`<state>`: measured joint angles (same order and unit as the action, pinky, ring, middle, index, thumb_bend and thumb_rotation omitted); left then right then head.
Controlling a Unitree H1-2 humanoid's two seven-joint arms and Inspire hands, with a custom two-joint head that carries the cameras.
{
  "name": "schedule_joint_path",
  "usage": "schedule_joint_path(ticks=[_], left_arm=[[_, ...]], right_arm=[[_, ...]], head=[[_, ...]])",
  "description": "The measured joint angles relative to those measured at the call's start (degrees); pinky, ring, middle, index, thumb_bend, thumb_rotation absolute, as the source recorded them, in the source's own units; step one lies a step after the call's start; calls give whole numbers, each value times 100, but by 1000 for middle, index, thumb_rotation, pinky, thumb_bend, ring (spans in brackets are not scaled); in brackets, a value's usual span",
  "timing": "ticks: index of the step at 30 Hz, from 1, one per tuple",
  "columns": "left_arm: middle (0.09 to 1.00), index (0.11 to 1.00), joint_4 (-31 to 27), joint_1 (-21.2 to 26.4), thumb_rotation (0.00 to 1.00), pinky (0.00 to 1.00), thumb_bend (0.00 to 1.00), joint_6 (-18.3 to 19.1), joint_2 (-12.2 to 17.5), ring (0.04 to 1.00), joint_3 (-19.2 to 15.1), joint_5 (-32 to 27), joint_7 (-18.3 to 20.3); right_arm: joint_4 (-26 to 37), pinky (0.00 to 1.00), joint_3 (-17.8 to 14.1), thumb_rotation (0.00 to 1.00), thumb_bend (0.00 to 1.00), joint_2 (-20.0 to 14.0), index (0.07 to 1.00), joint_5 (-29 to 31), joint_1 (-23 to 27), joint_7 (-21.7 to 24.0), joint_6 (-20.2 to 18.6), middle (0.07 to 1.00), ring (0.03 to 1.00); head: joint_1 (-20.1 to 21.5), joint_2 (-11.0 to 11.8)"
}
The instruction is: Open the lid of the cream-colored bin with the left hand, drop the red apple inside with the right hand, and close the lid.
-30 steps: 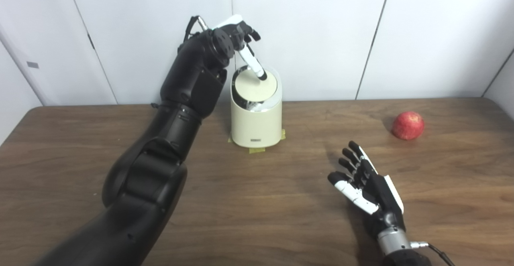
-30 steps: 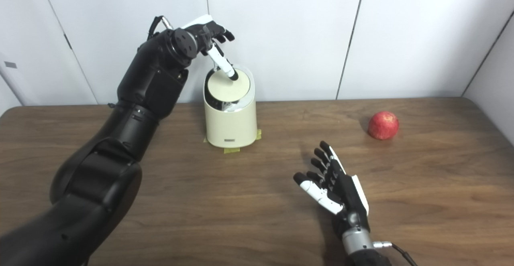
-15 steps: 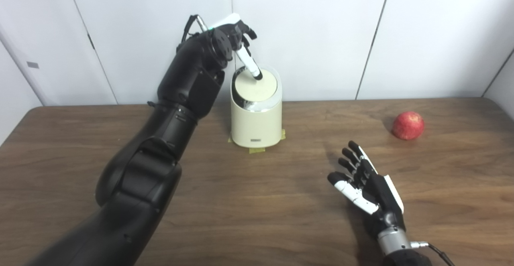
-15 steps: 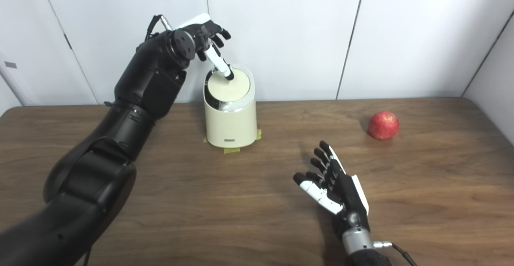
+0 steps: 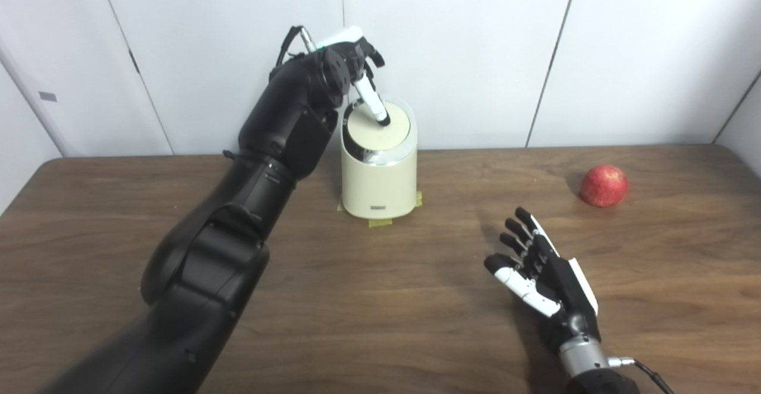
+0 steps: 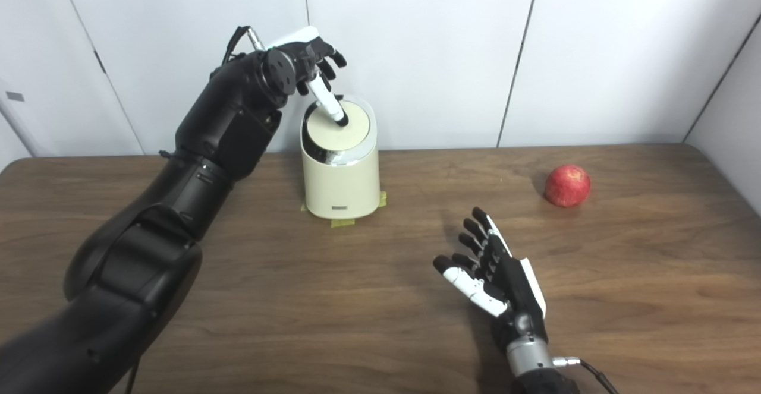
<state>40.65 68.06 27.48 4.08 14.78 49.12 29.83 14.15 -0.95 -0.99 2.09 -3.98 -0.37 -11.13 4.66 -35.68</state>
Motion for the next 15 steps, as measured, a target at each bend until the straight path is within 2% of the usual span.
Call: schedule_joint_path(ticks=[2, 5, 11, 15], left_arm=[[784, 869, 58, 1, 0, 606, 883, 0, 0, 742, -1, -36, -1], [830, 874, 84, 1, 0, 643, 888, -1, 21, 791, 111, -63, -1], [751, 854, 117, 7, 1, 499, 933, -8, 158, 685, 569, -41, -27], [745, 865, 142, 8, 0, 469, 919, -14, 199, 655, 610, -124, -165]], right_arm=[[2, 777, 3, 350, 593, 3, 932, -2, 0, -1, -2, 922, 898], [15, 794, 4, 346, 593, 12, 936, 0, -1, -1, -8, 926, 906], [88, 794, 19, 372, 596, 20, 938, -21, -3, -2, -13, 930, 910], [97, 789, 23, 380, 602, 19, 938, -26, -3, -2, -13, 931, 908]], head=[[9, -9], [18, -9], [53, -18], [53, -18]])
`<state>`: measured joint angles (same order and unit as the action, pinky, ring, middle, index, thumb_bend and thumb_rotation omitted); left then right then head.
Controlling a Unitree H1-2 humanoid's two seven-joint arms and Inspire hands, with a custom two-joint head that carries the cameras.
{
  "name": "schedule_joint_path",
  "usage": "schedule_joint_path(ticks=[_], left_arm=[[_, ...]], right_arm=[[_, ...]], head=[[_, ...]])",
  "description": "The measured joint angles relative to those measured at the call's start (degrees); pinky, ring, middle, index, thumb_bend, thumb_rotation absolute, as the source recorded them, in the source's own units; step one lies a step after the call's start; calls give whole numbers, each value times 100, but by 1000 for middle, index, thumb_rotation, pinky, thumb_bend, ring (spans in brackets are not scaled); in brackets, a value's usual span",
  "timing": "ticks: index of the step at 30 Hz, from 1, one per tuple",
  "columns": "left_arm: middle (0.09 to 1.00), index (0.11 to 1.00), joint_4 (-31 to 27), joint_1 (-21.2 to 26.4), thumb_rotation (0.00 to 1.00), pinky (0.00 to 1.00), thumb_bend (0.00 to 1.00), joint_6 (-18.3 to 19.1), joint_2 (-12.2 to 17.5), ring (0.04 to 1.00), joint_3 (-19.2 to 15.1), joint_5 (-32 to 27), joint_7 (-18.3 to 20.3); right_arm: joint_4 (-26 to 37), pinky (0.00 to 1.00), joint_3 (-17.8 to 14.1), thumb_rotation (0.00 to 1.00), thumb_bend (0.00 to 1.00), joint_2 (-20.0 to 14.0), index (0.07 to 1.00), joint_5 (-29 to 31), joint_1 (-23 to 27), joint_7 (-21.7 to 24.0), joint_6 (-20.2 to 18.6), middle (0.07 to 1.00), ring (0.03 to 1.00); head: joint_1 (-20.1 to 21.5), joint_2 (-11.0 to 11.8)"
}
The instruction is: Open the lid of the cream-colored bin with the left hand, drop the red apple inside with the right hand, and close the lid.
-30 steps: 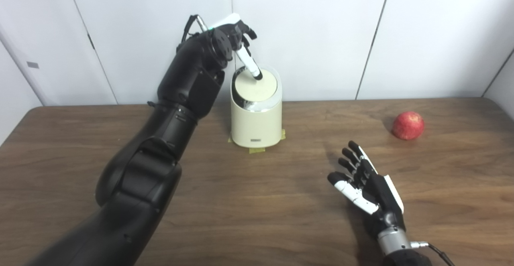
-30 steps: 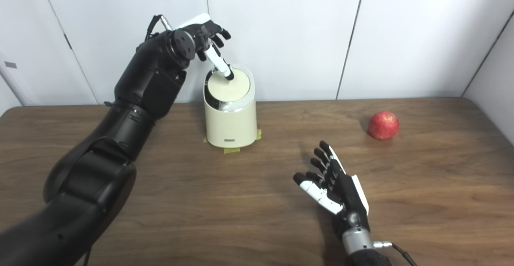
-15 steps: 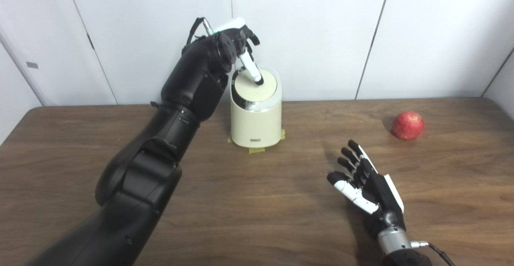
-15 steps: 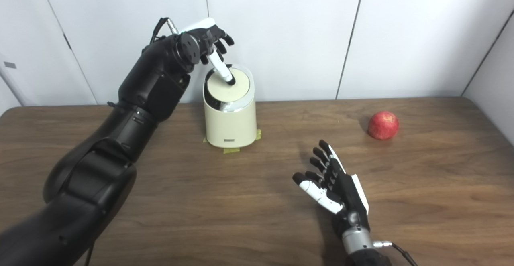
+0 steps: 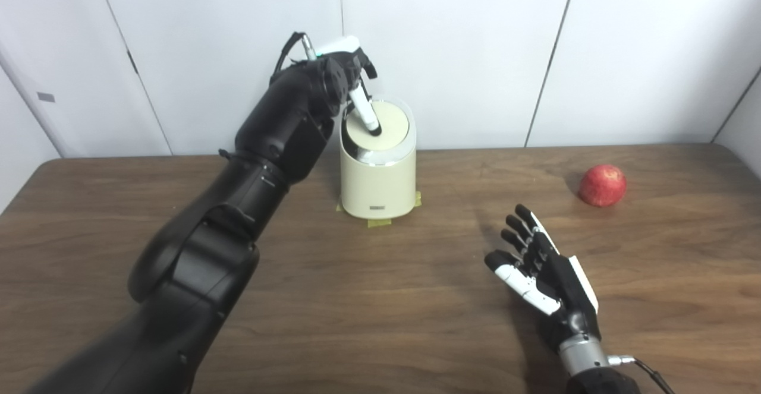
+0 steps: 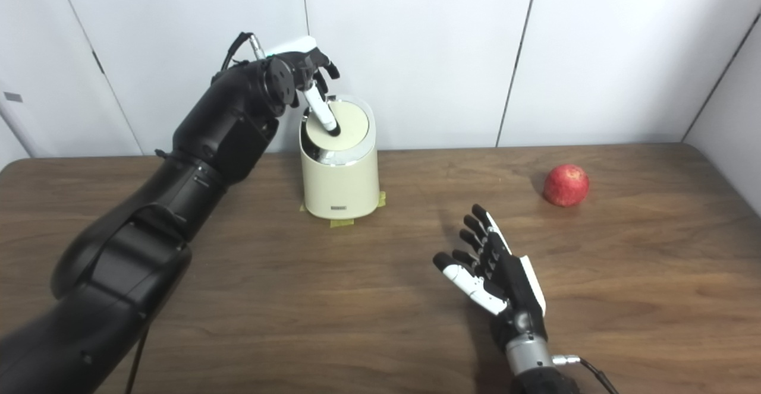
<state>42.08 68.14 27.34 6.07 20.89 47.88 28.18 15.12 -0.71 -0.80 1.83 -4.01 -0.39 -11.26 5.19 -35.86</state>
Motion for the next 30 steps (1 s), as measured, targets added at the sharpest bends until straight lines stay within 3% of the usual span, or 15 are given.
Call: schedule_joint_path(ticks=[2, 8, 11, 17, 23, 26, 30], left_arm=[[722, 869, 94, 18, 0, 440, 911, -2, -3, 621, -1, -24, -67], [815, 876, 197, 65, 0, 568, 887, -1, -4, 748, 45, -100, -113], [780, 875, 198, 69, 0, 515, 894, -1, -4, 701, 90, -117, -137], [910, 869, 200, 84, 3, 734, 909, -2, 12, 885, 330, -206, -277], [890, 860, 200, 86, 0, 657, 926, -2, 12, 845, 410, -220, -344], [925, 864, 200, 91, 0, 683, 922, -2, 13, 885, 541, -219, -376], [967, 879, 200, 99, 0, 830, 920, -27, 45, 970, 763, -219, -395]], right_arm=[[1, 784, 1, 382, 604, 0, 936, -4, 0, 0, 0, 929, 906], [14, 790, 9, 383, 602, 0, 938, -23, -2, 0, -1, 935, 912], [18, 793, 8, 377, 603, 1, 938, -21, -2, 0, -1, 933, 911], [18, 784, 8, 381, 600, 5, 937, -20, -3, -2, 0, 930, 907], [27, 786, 12, 395, 609, 11, 940, -45, -3, -7, -10, 932, 908], [28, 792, 14, 392, 610, 17, 941, -55, -3, -9, -18, 936, 912], [34, 785, 18, 394, 609, 48, 937, -87, -3, -23, -41, 932, 911]], head=[[17, -9], [35, -9], [35, -9], [53, -35], [70, -79], [79, -88], [97, -88]])
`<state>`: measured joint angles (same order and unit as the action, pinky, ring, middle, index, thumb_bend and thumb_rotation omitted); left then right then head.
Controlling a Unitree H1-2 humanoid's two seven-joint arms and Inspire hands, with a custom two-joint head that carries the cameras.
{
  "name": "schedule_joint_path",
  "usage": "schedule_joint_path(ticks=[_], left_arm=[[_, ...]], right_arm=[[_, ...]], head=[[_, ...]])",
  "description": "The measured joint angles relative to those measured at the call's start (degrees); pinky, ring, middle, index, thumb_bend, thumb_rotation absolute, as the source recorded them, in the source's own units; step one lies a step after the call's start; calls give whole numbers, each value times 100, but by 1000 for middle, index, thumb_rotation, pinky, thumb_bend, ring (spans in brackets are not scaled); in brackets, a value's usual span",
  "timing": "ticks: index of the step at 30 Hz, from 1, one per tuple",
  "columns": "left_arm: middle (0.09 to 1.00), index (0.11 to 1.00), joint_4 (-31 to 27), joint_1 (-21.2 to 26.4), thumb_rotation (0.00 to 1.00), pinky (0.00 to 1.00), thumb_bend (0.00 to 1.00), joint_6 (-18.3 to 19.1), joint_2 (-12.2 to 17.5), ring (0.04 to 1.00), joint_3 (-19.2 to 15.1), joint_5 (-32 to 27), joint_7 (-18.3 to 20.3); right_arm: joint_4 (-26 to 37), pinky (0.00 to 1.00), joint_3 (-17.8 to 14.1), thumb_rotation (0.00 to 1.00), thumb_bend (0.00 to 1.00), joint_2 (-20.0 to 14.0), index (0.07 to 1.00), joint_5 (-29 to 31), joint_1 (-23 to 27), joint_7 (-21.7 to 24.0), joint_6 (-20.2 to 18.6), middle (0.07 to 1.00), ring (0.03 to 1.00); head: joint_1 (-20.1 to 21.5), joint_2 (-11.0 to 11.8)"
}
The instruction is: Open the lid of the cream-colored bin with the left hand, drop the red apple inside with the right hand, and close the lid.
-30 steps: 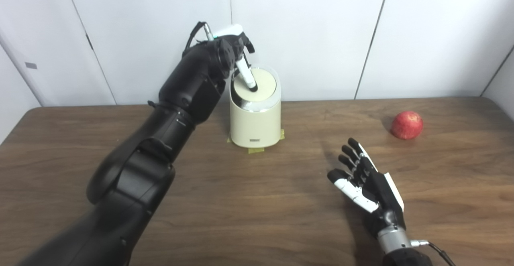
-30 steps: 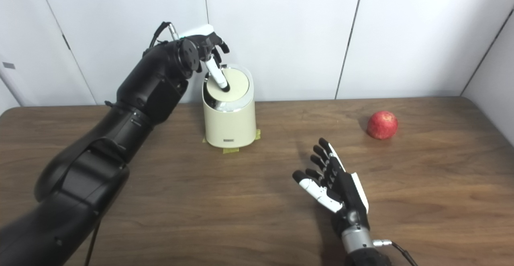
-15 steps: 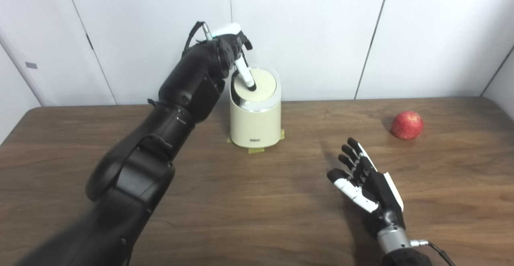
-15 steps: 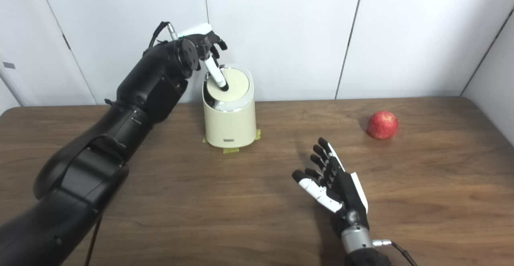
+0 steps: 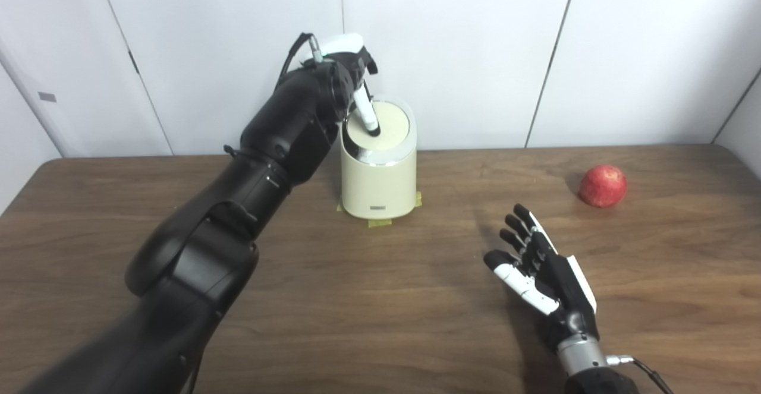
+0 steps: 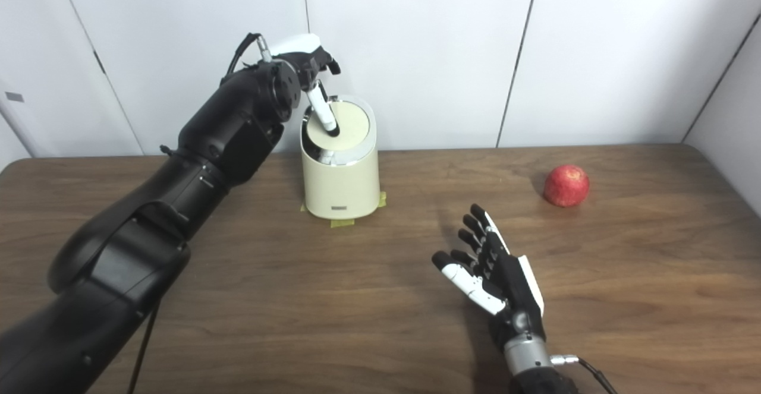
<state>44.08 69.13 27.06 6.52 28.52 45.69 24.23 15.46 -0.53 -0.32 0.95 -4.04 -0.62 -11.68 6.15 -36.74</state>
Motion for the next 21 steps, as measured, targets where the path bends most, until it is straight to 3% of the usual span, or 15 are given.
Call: schedule_joint_path(ticks=[11, 16, 18, 20, 21], left_arm=[[950, 894, 34, 10, 0, 905, 927, -77, 58, 956, 263, -69, -126], [961, 887, 35, 32, 0, 825, 916, -69, 84, 948, 270, -121, -55], [877, 887, 20, 38, 0, 701, 902, -49, 93, 836, 191, -192, 18], [816, 882, -11, 38, 0, 623, 903, -26, 82, 767, -101, -332, 188], [859, 886, -44, 39, 39, 708, 908, -13, 93, 833, -138, -346, 269]], right_arm=[[17, 799, 9, 407, 627, 54, 939, -55, 0, -35, -20, 937, 918], [26, 799, 5, 404, 625, 83, 938, -53, 0, -42, -23, 935, 914], [26, 803, 5, 404, 620, 90, 940, -54, 0, -50, -23, 935, 913], [27, 812, 5, 397, 617, 98, 941, -54, 1, -56, -26, 938, 917], [27, 809, 5, 394, 618, 104, 941, -53, 1, -59, -28, 936, 915]], head=[[70, -26], [88, -26], [123, -26], [114, -18], [114, -18]])
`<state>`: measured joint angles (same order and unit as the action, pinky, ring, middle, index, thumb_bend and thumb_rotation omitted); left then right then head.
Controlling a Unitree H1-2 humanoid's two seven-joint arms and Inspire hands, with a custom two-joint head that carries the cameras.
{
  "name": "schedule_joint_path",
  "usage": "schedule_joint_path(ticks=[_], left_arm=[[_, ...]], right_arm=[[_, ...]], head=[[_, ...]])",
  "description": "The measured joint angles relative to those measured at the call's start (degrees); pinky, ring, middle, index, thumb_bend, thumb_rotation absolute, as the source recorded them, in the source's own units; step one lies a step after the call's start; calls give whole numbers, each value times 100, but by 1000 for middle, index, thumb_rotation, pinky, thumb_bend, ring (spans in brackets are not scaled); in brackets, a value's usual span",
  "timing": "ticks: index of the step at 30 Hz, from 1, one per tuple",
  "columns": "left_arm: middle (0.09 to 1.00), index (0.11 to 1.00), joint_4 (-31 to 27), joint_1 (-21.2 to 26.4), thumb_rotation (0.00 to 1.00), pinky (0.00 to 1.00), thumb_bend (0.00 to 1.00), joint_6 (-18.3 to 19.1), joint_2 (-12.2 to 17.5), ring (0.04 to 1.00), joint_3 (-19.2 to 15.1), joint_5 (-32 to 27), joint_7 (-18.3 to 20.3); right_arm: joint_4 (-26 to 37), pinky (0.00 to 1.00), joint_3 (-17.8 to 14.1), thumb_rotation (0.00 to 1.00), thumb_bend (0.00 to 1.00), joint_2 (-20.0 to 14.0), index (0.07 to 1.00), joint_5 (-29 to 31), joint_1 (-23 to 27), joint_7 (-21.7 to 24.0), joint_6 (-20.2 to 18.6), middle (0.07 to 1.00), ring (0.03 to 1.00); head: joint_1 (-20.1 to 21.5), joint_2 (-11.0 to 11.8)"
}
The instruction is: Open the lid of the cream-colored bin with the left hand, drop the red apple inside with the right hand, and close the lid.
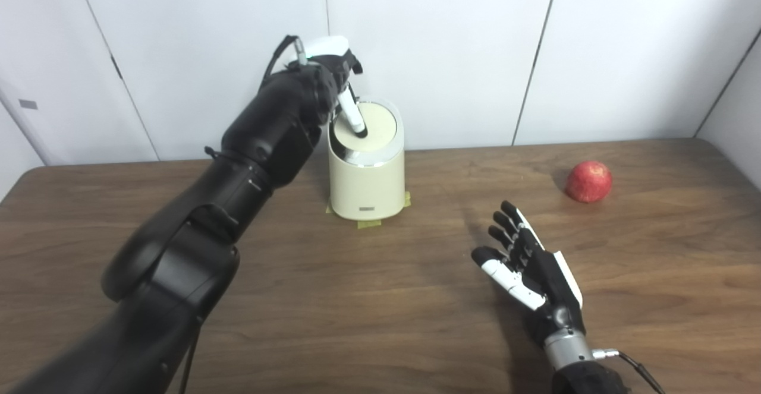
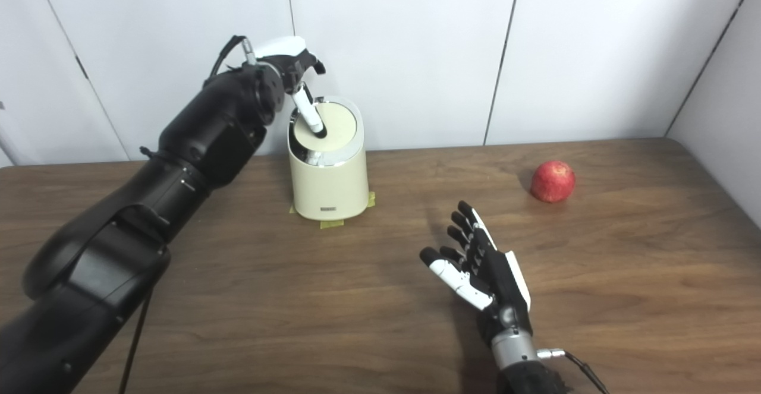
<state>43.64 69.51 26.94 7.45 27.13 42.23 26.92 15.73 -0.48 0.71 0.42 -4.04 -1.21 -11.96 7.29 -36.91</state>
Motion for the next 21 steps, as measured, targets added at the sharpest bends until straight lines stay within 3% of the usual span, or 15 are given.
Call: schedule_joint_path(ticks=[2, 6, 13, 17, 21], left_arm=[[908, 886, -78, 2, 62, 780, 920, 15, 46, 888, -3, -36, 200], [896, 878, -265, 4, 42, 836, 913, 24, 119, 899, -317, -235, 436], [902, 866, -633, 4, 92, 927, 899, 35, 328, 924, -1011, -662, 373], [881, 852, -1188, -134, 80, 797, 763, 53, 373, 875, -1653, -1054, 258], [912, 850, -1937, -405, 106, 807, 644, 27, 353, 895, -2319, -1635, 89]], right_arm=[[0, 805, 2, 399, 618, 4, 940, -1, 0, -5, -1, 934, 913], [2, 797, 0, 400, 626, 6, 937, -17, 1, -16, -10, 932, 910], [6, 790, -2, 401, 623, 5, 931, -21, 1, -25, -10, 929, 909], [18, 792, -11, 385, 626, 7, 930, -2, 1, -25, -30, 930, 911], [22, 791, -14, 392, 618, 3, 933, 6, 2, -23, -67, 931, 909]], head=[[9, 0], [26, 9], [26, 0], [9, -18], [-17, -26]])
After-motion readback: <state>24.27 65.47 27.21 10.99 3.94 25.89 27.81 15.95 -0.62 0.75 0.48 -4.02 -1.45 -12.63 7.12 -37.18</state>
